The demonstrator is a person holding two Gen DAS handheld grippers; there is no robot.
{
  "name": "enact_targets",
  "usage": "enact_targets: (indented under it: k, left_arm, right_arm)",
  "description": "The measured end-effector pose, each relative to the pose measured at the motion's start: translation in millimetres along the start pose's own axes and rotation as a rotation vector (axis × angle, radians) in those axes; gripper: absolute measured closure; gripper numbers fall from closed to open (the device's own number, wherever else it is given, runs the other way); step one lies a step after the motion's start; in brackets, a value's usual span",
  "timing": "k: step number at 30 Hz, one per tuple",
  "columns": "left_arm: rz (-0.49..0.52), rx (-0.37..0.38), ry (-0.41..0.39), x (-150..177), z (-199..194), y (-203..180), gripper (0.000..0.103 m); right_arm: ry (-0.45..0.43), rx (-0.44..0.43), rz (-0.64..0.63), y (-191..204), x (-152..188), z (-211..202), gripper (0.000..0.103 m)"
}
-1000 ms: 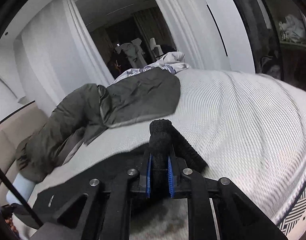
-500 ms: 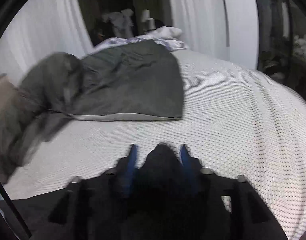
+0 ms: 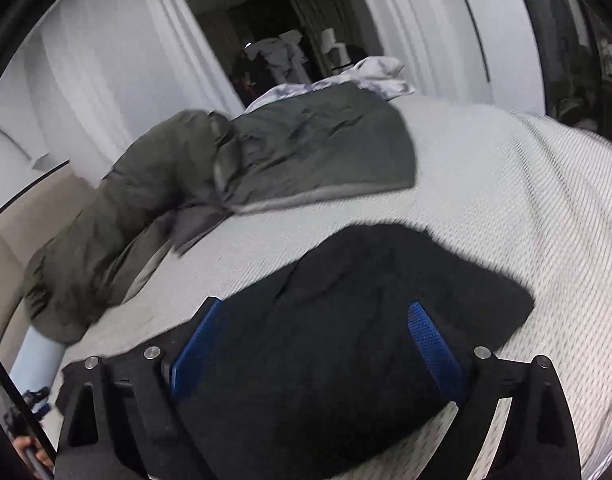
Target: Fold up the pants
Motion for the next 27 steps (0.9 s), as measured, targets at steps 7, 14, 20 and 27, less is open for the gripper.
enact_targets:
  k: [7, 14, 20, 27]
  left_arm:
    - [-0.092, 0.031, 0.065, 17.7, 37.5, 7.1, 0.060]
    - [-0.111, 0.053, 0.085, 25.4, 35.6, 9.0, 0.068]
    - [-0.060, 0.093, 0.096, 40.7, 31.4, -11.8, 0.067]
    - [-0.050, 0.134, 0.172, 54.7, 46.0, -33.3, 0.067]
  right_arm:
    - [0.052, -0.033, -0.036, 14.7, 44.7, 14.1, 0.009]
    - [0.071, -0.050, 0.020, 3.2, 48.8, 26.5, 0.009]
    - [0.070, -0.061, 0.000, 9.4, 47.3, 26.3, 0.009]
    - [0.092, -0.061, -0.008, 16.8, 49.0, 34.0, 0.009]
Point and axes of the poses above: each gripper's, at about its wrist camera, not at the fingertips, and z roughly the way its jaws point, y to its left, x to its underside, the point moved 7 cm from there along z, roughly the way its jaws point, and after that the axes turned 15 degrees about y, right-handed, at the moved point
